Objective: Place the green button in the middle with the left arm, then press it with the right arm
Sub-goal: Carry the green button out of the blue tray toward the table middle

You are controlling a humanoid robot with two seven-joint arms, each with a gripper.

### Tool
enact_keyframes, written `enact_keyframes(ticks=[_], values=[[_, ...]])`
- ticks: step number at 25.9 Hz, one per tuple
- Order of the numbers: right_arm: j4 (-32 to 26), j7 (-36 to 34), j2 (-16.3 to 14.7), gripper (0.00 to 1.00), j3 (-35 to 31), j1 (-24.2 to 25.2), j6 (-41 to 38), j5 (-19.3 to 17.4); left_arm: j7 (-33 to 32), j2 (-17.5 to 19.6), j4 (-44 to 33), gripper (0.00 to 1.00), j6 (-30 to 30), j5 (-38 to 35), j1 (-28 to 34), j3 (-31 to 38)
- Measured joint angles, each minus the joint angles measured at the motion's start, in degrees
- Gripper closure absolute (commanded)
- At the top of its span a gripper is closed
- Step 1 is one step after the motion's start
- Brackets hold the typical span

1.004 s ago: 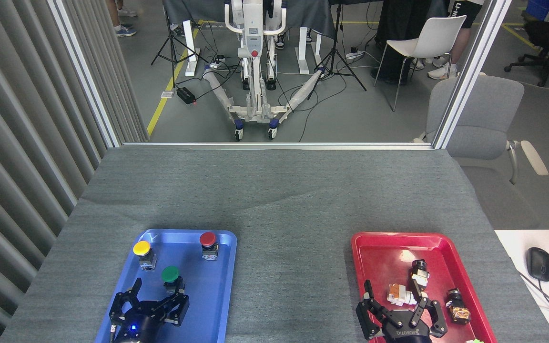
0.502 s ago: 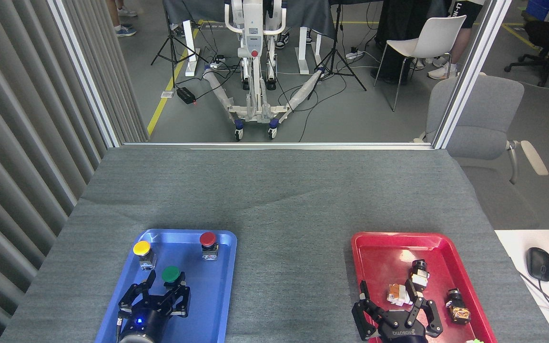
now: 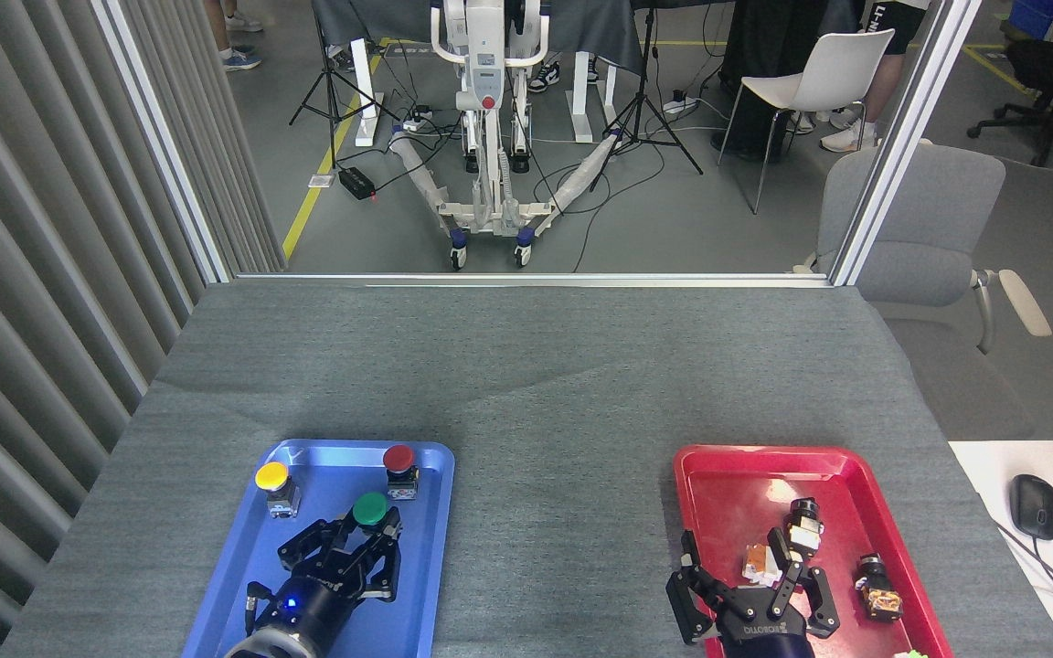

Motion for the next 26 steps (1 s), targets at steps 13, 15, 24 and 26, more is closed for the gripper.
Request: enact_keyframes(ticks=[13, 15, 24, 26], values=[[1.02, 0.01, 0.53, 0.00, 1.09, -1.32, -0.01, 0.22, 5.13, -12.21, 22.46, 1.00, -3.55, -7.37, -14.85, -14.63], [1.03, 0.02, 0.48, 0.00, 1.17, -1.33, 0.00, 0.23, 6.05, -13.10, 24.10, 1.00, -2.89, -7.86, -15.24, -14.78], [1.21, 0.04, 0.60, 0.00, 1.73, -1.34, 0.09, 0.24, 7.98, -13.87, 27.25, 0.02, -1.64, -8.22, -15.76, -16.76], [1.22, 0.05, 0.53, 0.00, 1.79, -1.34, 0.09, 0.24, 9.38, -13.79, 27.33, 0.01, -1.98, -8.22, -15.77, -17.27]])
